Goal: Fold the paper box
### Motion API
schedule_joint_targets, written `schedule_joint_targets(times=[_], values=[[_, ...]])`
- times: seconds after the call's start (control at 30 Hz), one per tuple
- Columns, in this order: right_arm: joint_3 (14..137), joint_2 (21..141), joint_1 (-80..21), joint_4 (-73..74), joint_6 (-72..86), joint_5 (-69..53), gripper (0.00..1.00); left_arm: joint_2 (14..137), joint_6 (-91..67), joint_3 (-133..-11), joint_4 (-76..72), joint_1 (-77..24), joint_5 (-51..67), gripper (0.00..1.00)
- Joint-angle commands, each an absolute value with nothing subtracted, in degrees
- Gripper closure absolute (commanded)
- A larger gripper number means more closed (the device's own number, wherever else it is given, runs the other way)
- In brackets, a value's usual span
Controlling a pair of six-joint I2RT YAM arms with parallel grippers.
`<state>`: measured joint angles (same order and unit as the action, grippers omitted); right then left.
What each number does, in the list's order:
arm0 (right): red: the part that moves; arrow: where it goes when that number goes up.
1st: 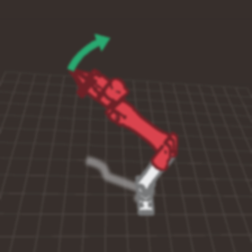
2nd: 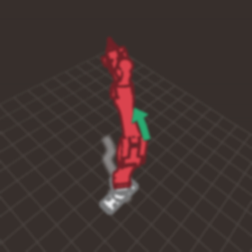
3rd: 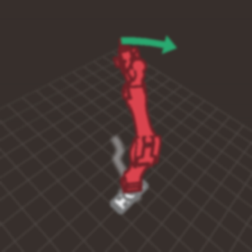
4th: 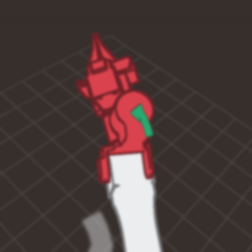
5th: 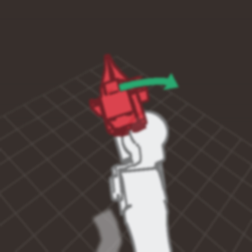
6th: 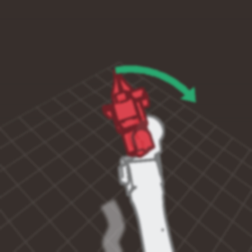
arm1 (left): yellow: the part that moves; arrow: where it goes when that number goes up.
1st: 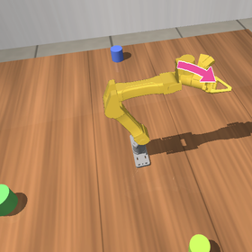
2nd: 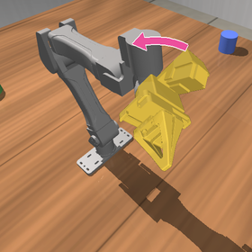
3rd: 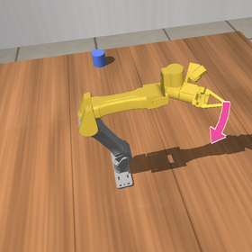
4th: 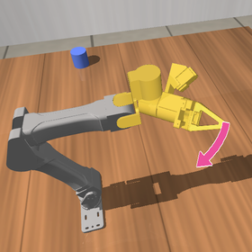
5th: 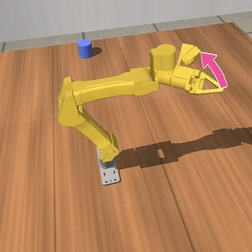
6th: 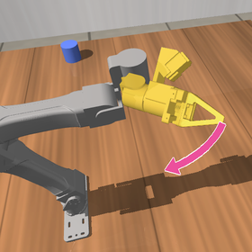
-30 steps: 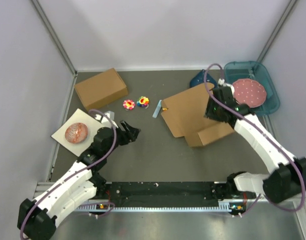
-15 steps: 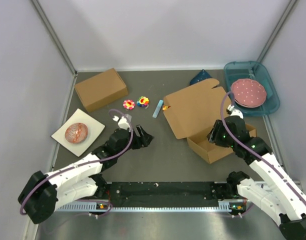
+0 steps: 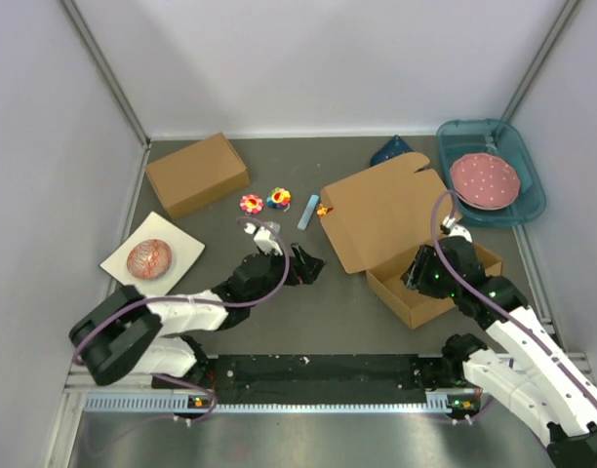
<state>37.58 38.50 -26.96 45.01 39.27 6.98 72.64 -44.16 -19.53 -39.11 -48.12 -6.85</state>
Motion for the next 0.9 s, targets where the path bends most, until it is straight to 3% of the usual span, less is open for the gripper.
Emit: schedule_joint_targets(times=[0.0,0.17,0.3,0.4,0.57,0.77,0.87], values=[[37.6,37.6,-27.7,44.3,40.2,5.6,0.54,80.1,-40.1,-24.4,-54.9,-48.2,-7.0,0.01],[37.4,37.1,-27.8,44.2,40.2,4.8,0.53,91.6,-42.0,-28.8,-67.6,-47.8,-3.7,0.01],[37.4,36.7,-27.8,44.1,40.3,4.0,0.53,98.3,-43.1,-34.7,-68.5,-47.1,-0.3,0.02],[37.4,36.7,-27.9,43.8,40.3,3.3,0.53,102.2,-43.3,-38.2,-68.6,-46.1,5.2,0.17],[38.8,35.8,-27.9,43.2,40.2,2.9,0.53,104.1,-43.2,-39.5,-69.2,-40.9,12.6,0.65],[39.1,35.6,-28.6,39.5,41.2,0.3,0.53,98.9,-40.7,-38.5,-66.8,-29.9,26.9,0.96],[36.7,36.2,-30.0,35.6,42.7,-1.5,0.53,94.9,-32.1,-42.8,-52.5,-28.0,32.3,1.0]])
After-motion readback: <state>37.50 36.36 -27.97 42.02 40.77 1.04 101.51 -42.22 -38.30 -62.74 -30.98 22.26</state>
